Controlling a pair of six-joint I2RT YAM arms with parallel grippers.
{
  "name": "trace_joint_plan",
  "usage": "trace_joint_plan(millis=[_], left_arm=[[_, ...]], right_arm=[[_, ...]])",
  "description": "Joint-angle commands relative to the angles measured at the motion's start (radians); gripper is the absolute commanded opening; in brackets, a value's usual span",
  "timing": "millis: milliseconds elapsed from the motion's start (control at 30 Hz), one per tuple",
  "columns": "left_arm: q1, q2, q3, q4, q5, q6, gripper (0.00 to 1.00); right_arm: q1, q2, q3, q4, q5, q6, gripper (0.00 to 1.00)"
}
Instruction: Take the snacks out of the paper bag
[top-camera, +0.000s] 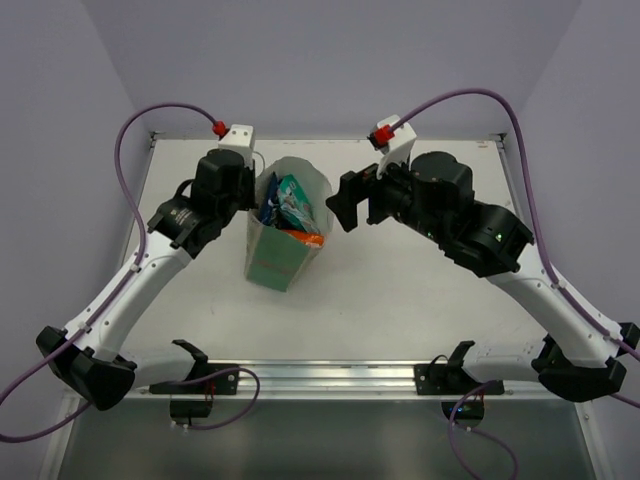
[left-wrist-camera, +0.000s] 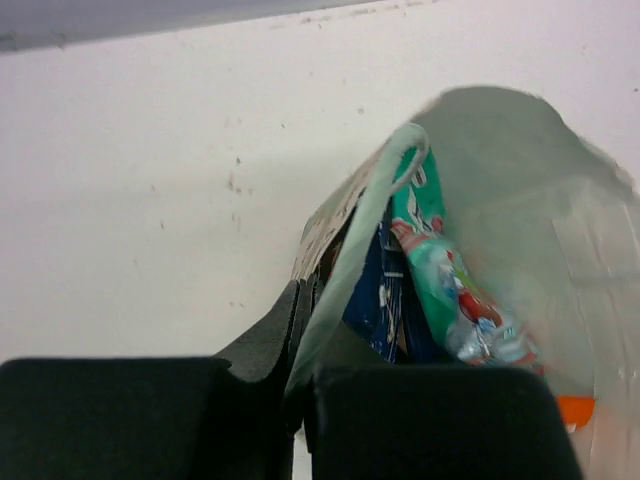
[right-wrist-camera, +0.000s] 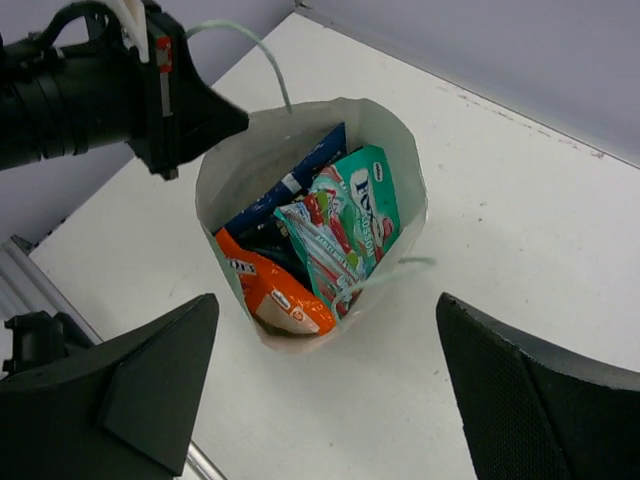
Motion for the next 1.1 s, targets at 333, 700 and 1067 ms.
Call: trace_joint_plan(millis=[333, 700, 1067], left_arm=[[0.023, -0.063, 0.016, 0.314, 0.052, 0.442, 0.00], [0.024, -0.201, -0.159, 0.326, 0.068, 0.468, 0.00], [0.023, -0.262, -0.221, 0.323, 0.115, 0.460, 0.00]], right_arm=[[-0.002, 0.214, 0.147, 0.075, -0.125, 0.014, 0.76], [0.049, 0.392, -0.097, 0.395, -0.112, 0.184, 0.68], [0.041, 0.505, -0.110, 0.444, -0.110, 0.189, 0.67]])
